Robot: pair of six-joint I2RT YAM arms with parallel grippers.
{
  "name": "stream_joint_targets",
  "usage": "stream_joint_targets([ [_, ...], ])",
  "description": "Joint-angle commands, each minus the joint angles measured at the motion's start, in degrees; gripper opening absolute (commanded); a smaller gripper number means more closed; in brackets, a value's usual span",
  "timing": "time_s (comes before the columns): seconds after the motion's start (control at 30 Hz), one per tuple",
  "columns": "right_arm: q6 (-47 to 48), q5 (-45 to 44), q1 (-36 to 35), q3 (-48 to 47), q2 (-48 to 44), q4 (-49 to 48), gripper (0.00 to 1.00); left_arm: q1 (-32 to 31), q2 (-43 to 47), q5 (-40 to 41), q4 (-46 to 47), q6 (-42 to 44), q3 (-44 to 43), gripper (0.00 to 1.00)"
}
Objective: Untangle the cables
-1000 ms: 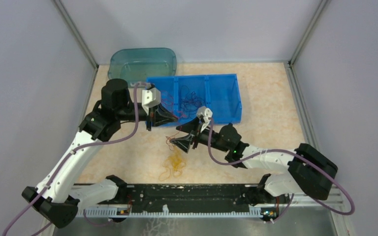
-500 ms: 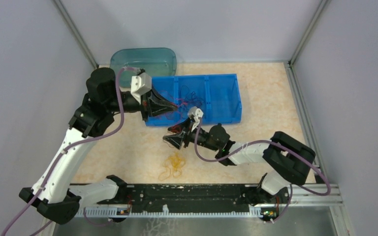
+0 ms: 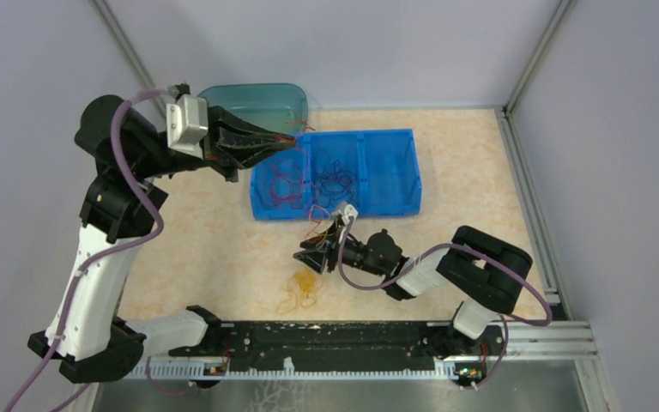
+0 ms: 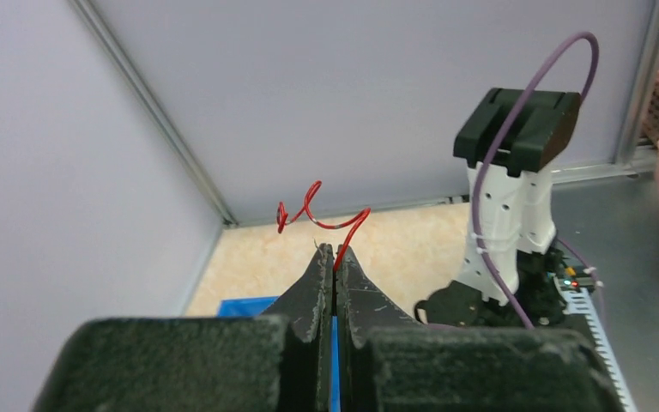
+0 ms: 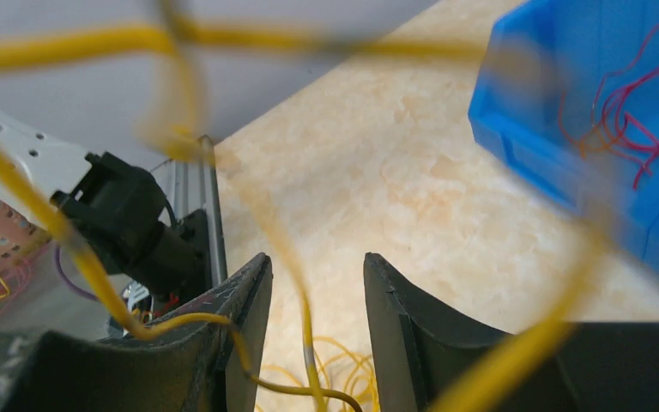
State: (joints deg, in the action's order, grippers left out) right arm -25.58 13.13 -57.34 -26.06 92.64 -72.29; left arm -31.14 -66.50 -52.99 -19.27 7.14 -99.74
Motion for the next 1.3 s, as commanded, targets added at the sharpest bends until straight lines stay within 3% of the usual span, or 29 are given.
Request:
stream_joint_targets([
  [0.0, -2.16, -1.42, -0.72, 3.45, 1.56, -9.02, 0.44, -0.16, -0.21, 3.32, 5.74, 1.25, -4.58, 0.0],
  [0.13, -3.24, -2.51, -0.75, 6.0, 4.43, -11.9, 0.44, -0.16, 0.28, 7.09, 8.5, 4.62, -6.46, 0.0],
  [0.47, -5.83, -5.47, -1.01, 11.18, 9.83, -18.95, 0.37, -0.21, 0.76, 18.85, 15.96, 22.21, -10.79, 0.0],
  [0.6, -6.68, -6.19, -1.11, 12.66, 12.12, -22.14, 0.22, -0.2, -0.36, 22.6, 17.6, 28.53, -13.54, 0.0],
  [0.7, -6.68, -6.94, -1.11, 13.59, 12.92, -23.32, 0.1, -0.18, -1.23, 22.58, 16.12, 29.52, -15.65, 0.0],
  [0.83, -6.08, -7.58, -1.18, 14.32, 11.92, -22.51, 0.01, -0.15, -0.75, 21.42, 15.97, 29.45, -15.27, 0.0],
  [1.07, -2.61, -13.14, -2.81, 13.54, 8.4, -10.73, 0.0, -0.15, -3.53, 32.58, 30.28, 43.75, -16.5, 0.0],
  [1.27, -3.31, -16.2, -3.07, 15.12, 10.82, -12.43, 0.0, -0.16, -8.16, 32.82, 35.74, 56.03, -22.6, 0.0],
])
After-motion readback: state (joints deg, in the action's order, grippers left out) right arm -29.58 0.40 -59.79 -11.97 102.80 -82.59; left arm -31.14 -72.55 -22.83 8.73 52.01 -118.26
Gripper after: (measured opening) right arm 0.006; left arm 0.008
